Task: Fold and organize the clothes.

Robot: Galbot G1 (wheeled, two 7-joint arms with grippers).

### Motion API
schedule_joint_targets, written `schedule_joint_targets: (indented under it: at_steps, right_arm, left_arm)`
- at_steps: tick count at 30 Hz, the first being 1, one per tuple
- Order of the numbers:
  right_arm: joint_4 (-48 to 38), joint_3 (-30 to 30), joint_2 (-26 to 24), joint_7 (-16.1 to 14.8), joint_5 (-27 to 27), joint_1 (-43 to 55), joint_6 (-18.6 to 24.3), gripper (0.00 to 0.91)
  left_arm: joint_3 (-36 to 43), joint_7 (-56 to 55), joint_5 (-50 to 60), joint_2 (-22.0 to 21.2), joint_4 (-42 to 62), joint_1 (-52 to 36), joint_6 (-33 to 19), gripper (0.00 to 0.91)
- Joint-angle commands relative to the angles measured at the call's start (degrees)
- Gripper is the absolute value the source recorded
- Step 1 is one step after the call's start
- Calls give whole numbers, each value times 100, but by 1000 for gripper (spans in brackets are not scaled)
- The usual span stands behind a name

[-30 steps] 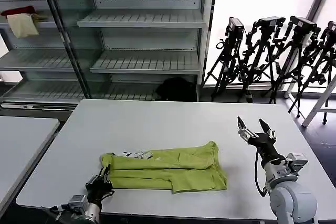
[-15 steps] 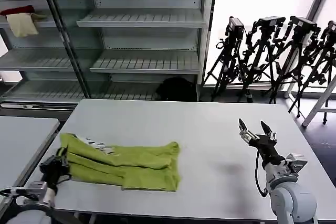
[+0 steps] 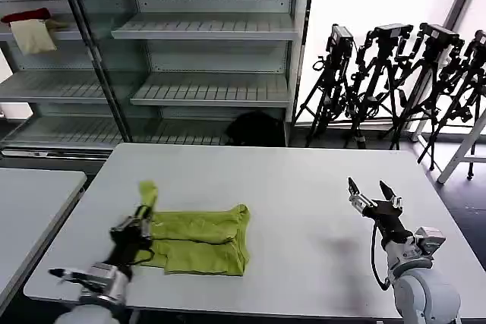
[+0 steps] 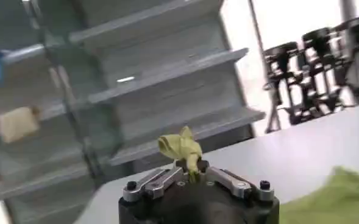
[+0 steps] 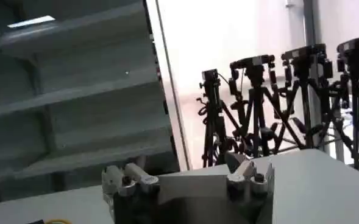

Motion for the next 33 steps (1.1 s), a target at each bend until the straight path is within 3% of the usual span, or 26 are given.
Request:
schedule_joint_targets:
  at_steps: [1, 16, 18, 19, 20, 21, 33]
  right_arm:
    - [12, 116, -26, -8, 7, -100, 9, 907]
    - [51, 92, -3, 9, -17, -93, -6, 907]
    - [68, 56, 22, 8, -46, -100, -6, 907]
    - [76, 29, 39, 16, -75, -108, -8, 907]
    - [87, 22, 48, 14, -85, -110, -12, 907]
    - [95, 6, 55, 22, -95, -114, -22, 907]
    - [174, -38, 76, 55, -155, -168, -51, 907]
  left_arm:
    - [2321, -246, 867, -716, 419, -334, 217, 0]
    - [2357, -380, 760, -832, 909, -367, 568, 0]
    - [2350, -404, 743, -877, 1006, -406, 569, 40]
    - [2340, -469, 745, -973, 1079, -442, 560, 222]
    - [2334, -483, 739, -1015, 1119, -459, 560, 826]
    - [2340, -518, 725, -1049, 1156, -474, 557, 897]
    - [2677, -976, 449, -1482, 1381, -471, 433, 907]
